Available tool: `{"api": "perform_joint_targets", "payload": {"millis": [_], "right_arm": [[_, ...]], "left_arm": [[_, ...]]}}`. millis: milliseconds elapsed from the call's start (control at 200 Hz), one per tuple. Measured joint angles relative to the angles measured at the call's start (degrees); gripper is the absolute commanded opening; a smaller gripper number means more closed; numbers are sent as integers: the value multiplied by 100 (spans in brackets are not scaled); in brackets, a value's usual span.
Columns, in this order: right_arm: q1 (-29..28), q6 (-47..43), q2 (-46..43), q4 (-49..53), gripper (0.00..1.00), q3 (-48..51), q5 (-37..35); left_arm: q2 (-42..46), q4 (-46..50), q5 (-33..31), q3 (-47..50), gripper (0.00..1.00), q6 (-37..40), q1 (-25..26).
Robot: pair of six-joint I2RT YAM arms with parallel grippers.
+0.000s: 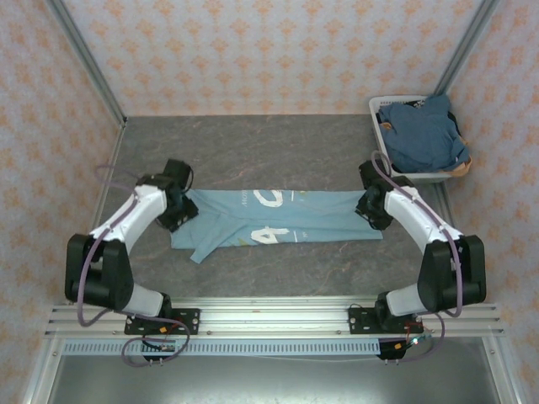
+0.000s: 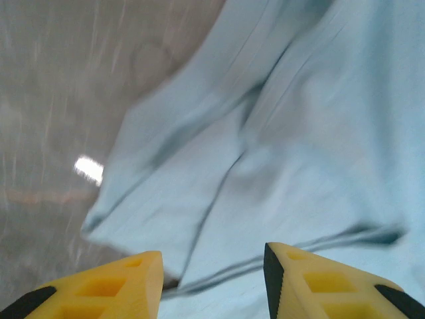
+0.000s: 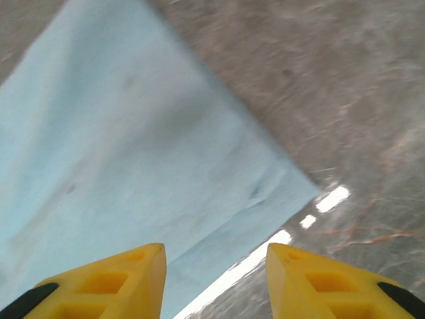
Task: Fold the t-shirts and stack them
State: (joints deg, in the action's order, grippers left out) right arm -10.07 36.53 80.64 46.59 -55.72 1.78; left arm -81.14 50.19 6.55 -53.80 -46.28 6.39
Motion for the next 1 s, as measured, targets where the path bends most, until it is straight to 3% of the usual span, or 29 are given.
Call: {"api": "perform_joint_targets", "payload": {"millis": [150, 325, 485, 706, 1001], "right_arm": [[-146, -525, 4, -496, 43, 68, 909], [-256, -874, 109, -846, 43, 63, 1582], [-254, -920, 214, -916, 42, 63, 1718], [-254, -916, 214, -962, 40, 63, 1779], [-256, -870, 214, -964, 39, 63, 1777]], "left_arm": [[232, -35, 389, 1067, 40, -424, 162], [376, -337, 673, 1537, 34, -754, 315], [376, -640, 704, 1663, 26, -898, 339], [376, -887, 763, 1665, 1, -960, 376], [782, -247, 66, 951, 0, -713, 376]]}}
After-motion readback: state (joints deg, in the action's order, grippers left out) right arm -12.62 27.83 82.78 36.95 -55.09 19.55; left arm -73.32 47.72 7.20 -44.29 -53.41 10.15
